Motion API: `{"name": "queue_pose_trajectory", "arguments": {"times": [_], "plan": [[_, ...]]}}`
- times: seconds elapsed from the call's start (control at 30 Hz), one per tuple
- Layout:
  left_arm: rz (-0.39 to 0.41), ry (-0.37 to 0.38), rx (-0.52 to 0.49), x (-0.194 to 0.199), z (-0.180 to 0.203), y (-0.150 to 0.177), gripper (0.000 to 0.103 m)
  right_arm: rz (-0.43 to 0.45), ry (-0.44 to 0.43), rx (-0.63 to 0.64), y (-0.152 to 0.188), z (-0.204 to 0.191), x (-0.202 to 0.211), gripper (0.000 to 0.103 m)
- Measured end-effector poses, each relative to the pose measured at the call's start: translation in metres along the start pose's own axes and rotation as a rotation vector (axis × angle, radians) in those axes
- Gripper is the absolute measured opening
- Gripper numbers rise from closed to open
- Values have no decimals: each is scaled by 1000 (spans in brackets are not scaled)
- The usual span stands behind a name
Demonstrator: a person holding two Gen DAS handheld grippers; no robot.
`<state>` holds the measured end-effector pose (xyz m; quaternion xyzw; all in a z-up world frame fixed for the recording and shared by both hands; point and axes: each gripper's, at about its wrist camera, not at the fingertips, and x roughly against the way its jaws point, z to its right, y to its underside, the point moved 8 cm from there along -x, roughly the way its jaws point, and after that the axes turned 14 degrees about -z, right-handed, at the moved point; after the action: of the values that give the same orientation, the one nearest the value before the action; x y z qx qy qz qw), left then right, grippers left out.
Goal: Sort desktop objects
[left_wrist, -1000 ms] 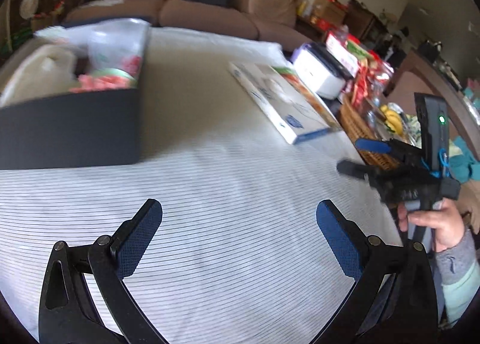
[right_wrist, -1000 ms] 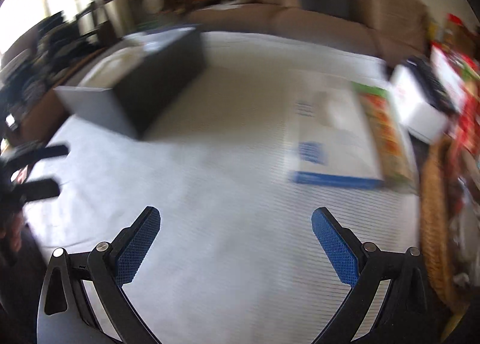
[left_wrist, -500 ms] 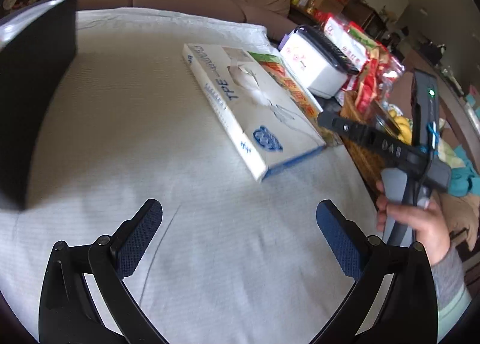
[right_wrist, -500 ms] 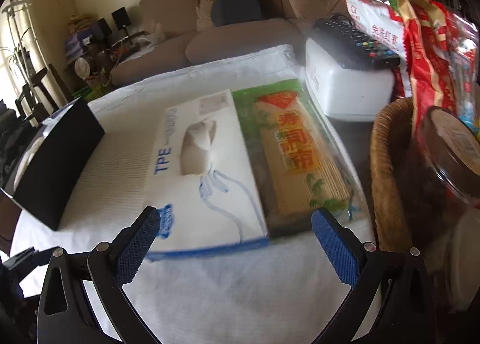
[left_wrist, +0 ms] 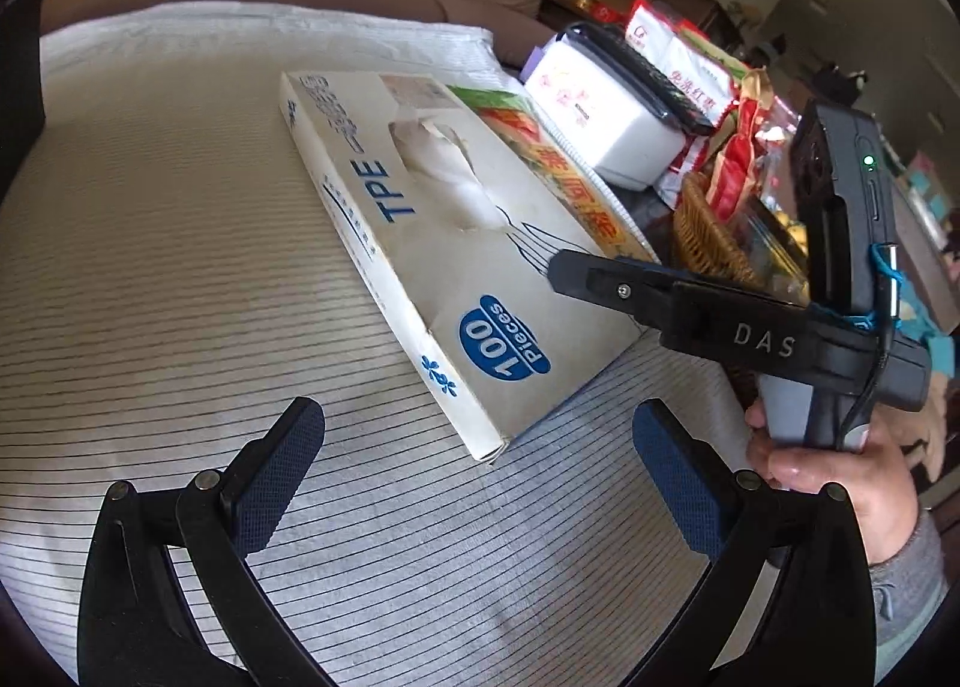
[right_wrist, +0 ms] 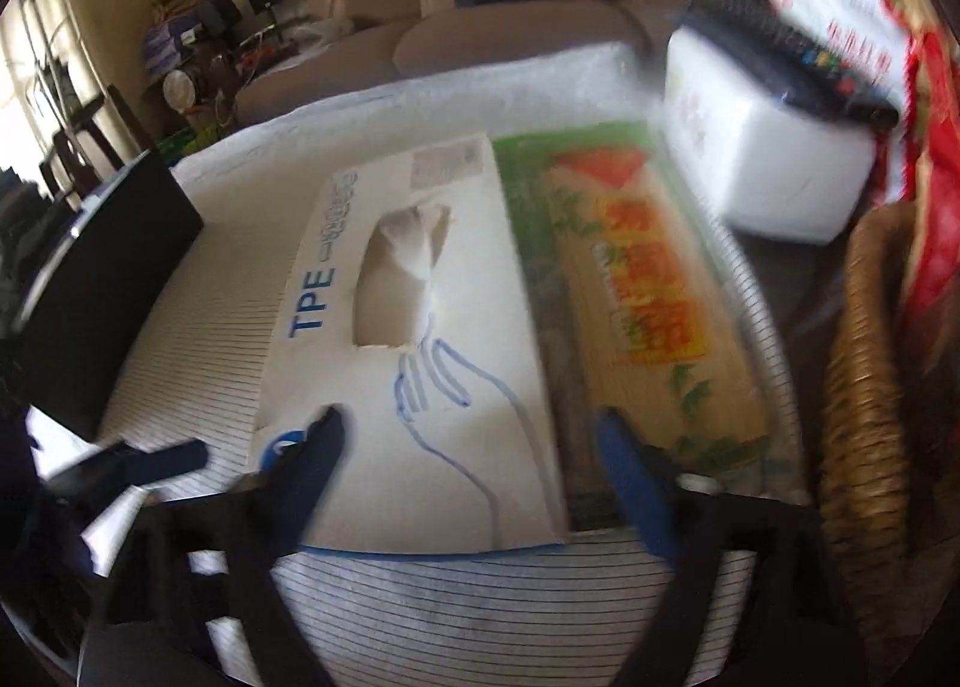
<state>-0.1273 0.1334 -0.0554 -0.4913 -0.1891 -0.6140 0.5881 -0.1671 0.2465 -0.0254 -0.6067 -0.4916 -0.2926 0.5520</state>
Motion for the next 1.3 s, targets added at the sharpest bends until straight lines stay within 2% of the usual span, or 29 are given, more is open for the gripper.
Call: {"name": "queue_pose_trajectory", "arguments": {"times": [0.2, 0.4, 0.5, 0.63, 0.73, 0.87, 1.0, 1.07, 1.2, 1.3], "plan": [[-25, 91, 11, -6, -4, -11, 103, -49, -115, -9, 9, -14, -12, 73], [-56, 114, 10, 2, -4, -2, 103, -62, -179, -35, 11, -29, -10, 75], [-71, 132, 19, 20, -8, 23, 103, -90, -267, -54, 15, -38, -9, 75], [-108, 121, -1, 45, -6, 71, 103, -163, -335, -9, 41, -68, -3, 75], [-137, 123, -13, 63, -4, 108, 103, -242, -323, 27, 69, -94, -2, 75], [-159, 117, 3, 87, -9, 153, 103, -301, -304, 78, 114, -127, 5, 75], [-140, 134, 72, 110, -26, 181, 103, -320, -330, 117, 159, -159, 17, 77], [-131, 140, 66, 119, -26, 190, 103, -311, -337, 119, 175, -170, 21, 78], [-91, 141, 45, 138, -24, 205, 103, -271, -386, 74, 189, -177, 33, 78], [-43, 134, 70, 155, -34, 211, 103, -228, -383, 36, 192, -174, 39, 78]]}}
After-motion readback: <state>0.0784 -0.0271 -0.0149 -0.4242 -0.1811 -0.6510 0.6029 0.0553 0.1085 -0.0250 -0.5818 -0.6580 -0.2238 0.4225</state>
